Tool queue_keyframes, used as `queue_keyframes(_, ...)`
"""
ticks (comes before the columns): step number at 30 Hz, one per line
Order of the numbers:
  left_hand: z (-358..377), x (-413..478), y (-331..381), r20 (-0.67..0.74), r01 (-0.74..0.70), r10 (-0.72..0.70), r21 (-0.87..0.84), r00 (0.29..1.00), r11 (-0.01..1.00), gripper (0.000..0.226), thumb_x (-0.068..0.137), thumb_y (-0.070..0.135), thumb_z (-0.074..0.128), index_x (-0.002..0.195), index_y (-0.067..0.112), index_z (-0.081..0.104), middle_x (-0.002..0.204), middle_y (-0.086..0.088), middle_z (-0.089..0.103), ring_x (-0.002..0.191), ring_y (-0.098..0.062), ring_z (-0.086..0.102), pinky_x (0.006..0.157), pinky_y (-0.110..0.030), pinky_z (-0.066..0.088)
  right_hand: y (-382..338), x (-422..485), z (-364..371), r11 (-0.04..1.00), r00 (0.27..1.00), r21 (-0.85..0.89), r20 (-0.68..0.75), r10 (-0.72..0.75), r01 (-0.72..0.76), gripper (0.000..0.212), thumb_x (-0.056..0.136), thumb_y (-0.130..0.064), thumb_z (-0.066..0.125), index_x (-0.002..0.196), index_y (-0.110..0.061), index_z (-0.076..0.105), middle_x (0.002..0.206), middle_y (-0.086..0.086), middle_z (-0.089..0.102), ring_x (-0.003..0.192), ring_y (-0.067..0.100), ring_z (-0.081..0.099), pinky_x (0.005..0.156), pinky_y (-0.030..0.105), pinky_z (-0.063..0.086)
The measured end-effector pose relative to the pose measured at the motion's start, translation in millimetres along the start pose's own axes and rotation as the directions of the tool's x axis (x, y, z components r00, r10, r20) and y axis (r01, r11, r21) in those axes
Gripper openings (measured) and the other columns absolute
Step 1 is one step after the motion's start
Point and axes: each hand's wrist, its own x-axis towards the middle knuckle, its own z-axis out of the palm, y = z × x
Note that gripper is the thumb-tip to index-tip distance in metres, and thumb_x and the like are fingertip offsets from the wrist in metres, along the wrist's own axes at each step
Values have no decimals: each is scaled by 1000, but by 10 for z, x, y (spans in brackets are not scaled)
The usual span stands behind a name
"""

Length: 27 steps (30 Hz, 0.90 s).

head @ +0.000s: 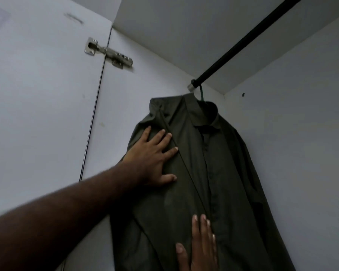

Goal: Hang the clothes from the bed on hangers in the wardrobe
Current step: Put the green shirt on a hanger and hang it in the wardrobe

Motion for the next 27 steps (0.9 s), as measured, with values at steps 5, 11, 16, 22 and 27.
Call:
queue_keyframes(5,2,-24,14,-39,2,-1,26,999,1000,89,82,81,21,155,31,13,163,-13,6,150,-30,3,117,-59,-2,-35,-169,-105,1000,999,1,52,-5,5,74,95,-70,23,156,-29,14,162,2,21,151,10,10,118,29,11)
queue_keyframes(11,5,-114,-12,-22,-17,18,45,1000,999,91,79,82,16,155,32,13,162,-12,8,150,-31,5,117,-59,-1,219,-802,-313,997,987,-29,144,69,-66,64,100,-63,17,156,-34,6,164,-3,13,151,15,9,121,33,6)
queue_keyframes(16,-1,-110,-4,-3,-24,24,42,1000,999,94,77,83,15,155,31,14,162,-14,9,150,-32,5,116,-60,-2,415,-1344,-467,989,969,-75,206,138,-125,67,99,-63,18,157,-34,4,164,5,13,151,18,8,121,32,7)
queue_keyframes(22,-12,-158,-15,-10,-38,38,28,999,999,92,79,83,18,154,30,18,161,-14,12,149,-32,8,117,-60,0,605,-1711,-616,987,955,-70,253,156,-142,65,99,-62,22,157,-34,11,165,-3,12,150,21,16,120,33,13)
queue_keyframes(27,-83,-90,25,-44,16,-17,-25,999,1000,83,82,77,35,144,21,42,150,-17,34,142,-33,25,115,-59,9,621,-1351,-910,994,982,-33,153,108,-104,49,96,-65,30,128,-34,51,126,4,62,118,13,49,93,32,38)
